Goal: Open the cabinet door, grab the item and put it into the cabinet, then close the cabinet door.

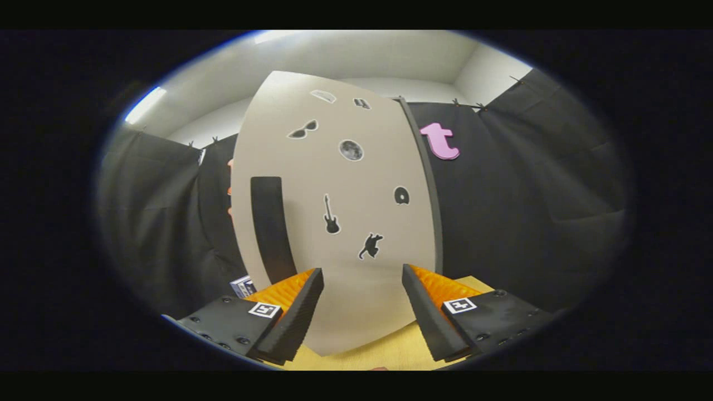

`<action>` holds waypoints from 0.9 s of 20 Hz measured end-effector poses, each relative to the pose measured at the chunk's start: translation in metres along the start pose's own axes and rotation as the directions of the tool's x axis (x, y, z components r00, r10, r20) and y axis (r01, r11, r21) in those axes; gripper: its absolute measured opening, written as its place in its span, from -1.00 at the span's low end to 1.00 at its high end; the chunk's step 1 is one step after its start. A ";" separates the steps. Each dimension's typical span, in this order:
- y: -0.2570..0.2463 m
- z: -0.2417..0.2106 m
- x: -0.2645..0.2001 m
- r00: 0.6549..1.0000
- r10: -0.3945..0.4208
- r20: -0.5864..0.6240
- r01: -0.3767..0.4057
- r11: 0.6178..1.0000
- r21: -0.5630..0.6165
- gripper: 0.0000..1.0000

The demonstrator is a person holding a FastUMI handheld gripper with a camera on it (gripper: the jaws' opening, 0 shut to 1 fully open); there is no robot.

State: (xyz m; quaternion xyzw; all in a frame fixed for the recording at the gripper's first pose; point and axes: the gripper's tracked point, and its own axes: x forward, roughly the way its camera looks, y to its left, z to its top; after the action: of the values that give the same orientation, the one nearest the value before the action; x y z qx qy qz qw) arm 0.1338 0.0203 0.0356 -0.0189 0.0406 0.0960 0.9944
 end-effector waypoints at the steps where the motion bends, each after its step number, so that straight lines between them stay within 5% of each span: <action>1: 0.006 -0.002 -0.002 1.000 0.017 -0.006 -0.017 1.000 -0.005 0.82; 8: 0.057 -0.015 0.022 0.994 0.097 -0.052 -0.098 0.995 -0.008 0.83; 18: 0.081 -0.031 0.069 0.992 0.094 -0.079 -0.094 0.996 0.010 0.86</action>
State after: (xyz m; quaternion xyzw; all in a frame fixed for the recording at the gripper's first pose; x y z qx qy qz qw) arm 0.1836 0.1110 -0.0031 -0.0178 0.0812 0.1418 0.9864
